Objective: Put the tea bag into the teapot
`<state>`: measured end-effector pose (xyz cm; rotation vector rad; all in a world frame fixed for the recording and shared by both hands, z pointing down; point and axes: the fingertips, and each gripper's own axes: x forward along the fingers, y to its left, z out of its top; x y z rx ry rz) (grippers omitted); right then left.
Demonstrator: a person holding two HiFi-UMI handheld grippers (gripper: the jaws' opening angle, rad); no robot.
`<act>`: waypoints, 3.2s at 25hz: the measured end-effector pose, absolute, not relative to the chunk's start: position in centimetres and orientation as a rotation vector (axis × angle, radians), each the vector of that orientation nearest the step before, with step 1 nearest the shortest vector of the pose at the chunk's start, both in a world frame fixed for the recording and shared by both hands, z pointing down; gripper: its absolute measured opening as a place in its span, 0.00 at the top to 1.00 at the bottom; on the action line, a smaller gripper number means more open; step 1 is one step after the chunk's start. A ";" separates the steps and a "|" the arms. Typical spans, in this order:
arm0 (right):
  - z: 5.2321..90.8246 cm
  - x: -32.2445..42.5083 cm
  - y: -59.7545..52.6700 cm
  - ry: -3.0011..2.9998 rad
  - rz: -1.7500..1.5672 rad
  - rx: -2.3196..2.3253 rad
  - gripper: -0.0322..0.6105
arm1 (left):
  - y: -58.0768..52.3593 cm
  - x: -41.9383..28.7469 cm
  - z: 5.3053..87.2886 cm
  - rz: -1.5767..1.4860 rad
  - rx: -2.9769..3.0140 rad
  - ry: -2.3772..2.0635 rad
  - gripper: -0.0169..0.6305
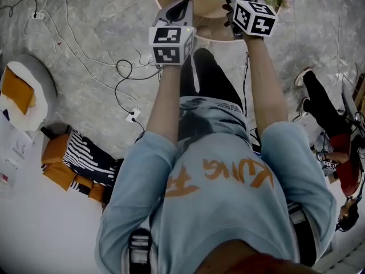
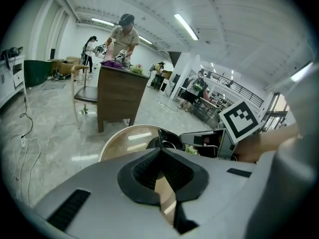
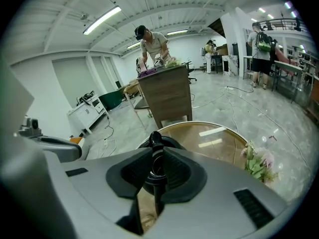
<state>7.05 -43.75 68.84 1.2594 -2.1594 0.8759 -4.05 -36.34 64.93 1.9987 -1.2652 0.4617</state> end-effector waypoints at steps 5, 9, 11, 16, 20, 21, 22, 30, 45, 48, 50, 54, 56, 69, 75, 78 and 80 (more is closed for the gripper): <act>67.9 8.0 -41.9 -2.154 0.908 1.306 0.86 | -36.7 -3.9 63.5 0.443 2.016 -1.282 0.93; 66.7 8.9 -40.2 -2.149 0.931 1.343 0.89 | -36.9 -3.8 62.0 0.427 2.024 -1.301 0.93; 65.9 9.3 -39.3 -2.152 0.933 1.361 0.91 | -36.9 -3.8 61.0 0.414 2.028 -1.314 0.93; 63.7 10.0 -37.4 -2.177 0.936 1.398 0.93 | -36.8 -3.5 58.6 0.377 2.046 -1.355 0.93; 60.9 10.0 -36.5 -2.216 0.936 1.445 0.93 | -36.6 -3.8 56.5 0.337 2.035 -1.406 0.93; 60.0 10.1 -36.4 -2.225 0.930 1.463 0.93 | -36.7 -3.9 55.9 0.326 2.034 -1.418 0.93; 59.1 10.3 -36.3 -2.233 0.923 1.483 0.93 | -36.7 -4.0 55.4 0.315 2.035 -1.428 0.93; 51.3 12.4 -35.8 -2.309 0.790 1.611 0.93 | -36.6 -3.1 48.9 0.265 2.153 -1.462 0.93; 33.9 17.9 -36.5 -2.521 0.251 1.791 0.93 | -37.3 1.1 33.4 0.109 2.479 -1.558 0.93; 31.2 18.2 -36.9 -2.540 0.144 1.807 0.93 | -37.9 1.4 31.1 0.079 2.525 -1.579 0.93; 29.7 18.5 -37.1 -2.551 0.091 1.815 0.93 | -38.1 1.6 29.8 0.062 2.550 -1.588 0.93; 27.4 18.7 -36.7 -2.579 0.024 1.833 0.93 | -37.8 2.2 28.0 0.038 2.592 -1.590 0.93; 26.3 18.5 -36.4 -2.588 0.001 1.834 0.93 | -37.6 2.4 27.1 0.031 2.608 -1.585 0.93; 25.6 17.6 -37.4 -2.607 -0.040 1.804 0.93 | -38.5 2.7 26.2 0.024 2.642 -1.583 0.93; 25.7 17.9 -37.6 -2.600 -0.033 1.796 0.93 | -38.8 2.7 26.5 0.028 2.626 -1.588 0.93; 26.5 18.4 -38.4 -2.601 -0.036 1.795 0.93 | -39.6 3.1 27.4 0.026 2.625 -1.590 0.94; 26.8 18.5 -38.7 -2.601 -0.039 1.791 0.93 | -39.9 3.2 27.6 0.023 2.626 -1.590 0.94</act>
